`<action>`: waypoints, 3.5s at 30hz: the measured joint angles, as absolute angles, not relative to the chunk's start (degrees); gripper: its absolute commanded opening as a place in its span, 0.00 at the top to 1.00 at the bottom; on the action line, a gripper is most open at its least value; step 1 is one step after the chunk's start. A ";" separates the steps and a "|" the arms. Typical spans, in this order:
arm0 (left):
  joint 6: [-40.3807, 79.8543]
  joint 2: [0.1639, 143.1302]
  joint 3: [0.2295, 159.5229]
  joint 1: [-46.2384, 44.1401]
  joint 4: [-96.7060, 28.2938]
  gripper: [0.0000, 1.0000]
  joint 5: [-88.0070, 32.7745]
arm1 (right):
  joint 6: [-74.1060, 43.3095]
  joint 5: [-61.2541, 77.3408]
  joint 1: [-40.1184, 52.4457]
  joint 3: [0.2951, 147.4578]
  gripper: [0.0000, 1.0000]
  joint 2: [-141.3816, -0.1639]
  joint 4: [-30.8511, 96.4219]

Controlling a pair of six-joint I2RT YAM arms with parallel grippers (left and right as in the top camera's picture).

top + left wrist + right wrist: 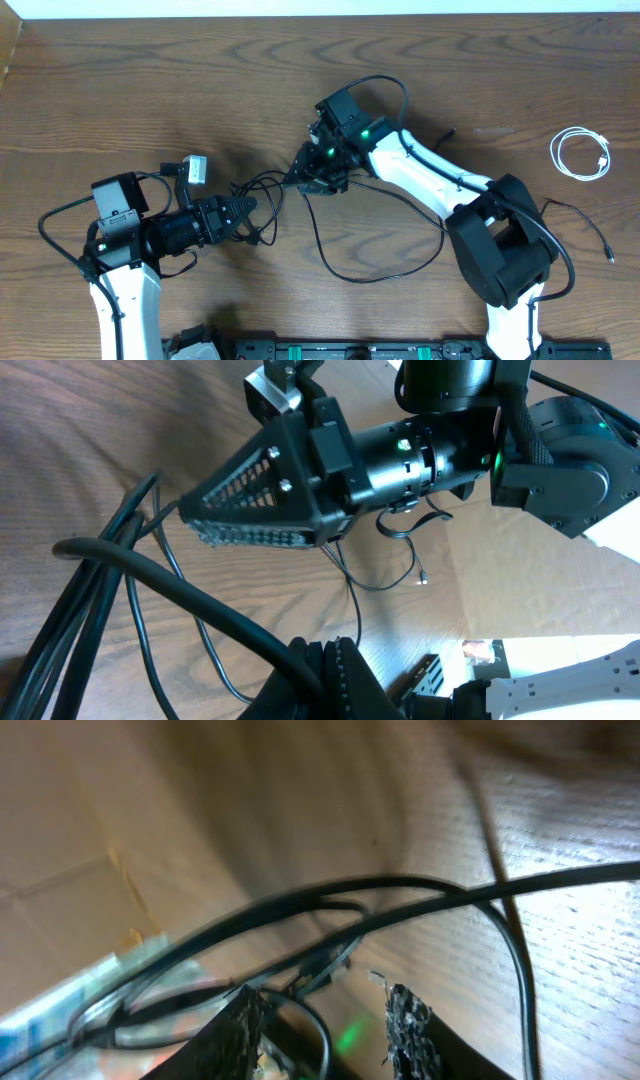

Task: Untangle cables
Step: 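Hold the pile with the left gripper and work the strand loose with the right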

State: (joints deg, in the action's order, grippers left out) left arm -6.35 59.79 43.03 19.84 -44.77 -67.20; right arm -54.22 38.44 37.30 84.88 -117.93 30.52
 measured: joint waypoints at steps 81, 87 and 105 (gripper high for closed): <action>0.12 59.79 43.03 19.84 -46.15 0.19 -50.52 | -46.74 11.51 40.25 84.42 0.99 -94.35 33.67; 1.13 59.79 43.03 19.81 -46.35 0.18 -48.88 | -38.81 12.08 40.16 84.42 0.99 -89.97 32.03; 1.02 59.90 43.00 9.89 -40.05 0.25 -47.57 | -34.37 38.79 29.28 84.42 0.99 -87.44 31.00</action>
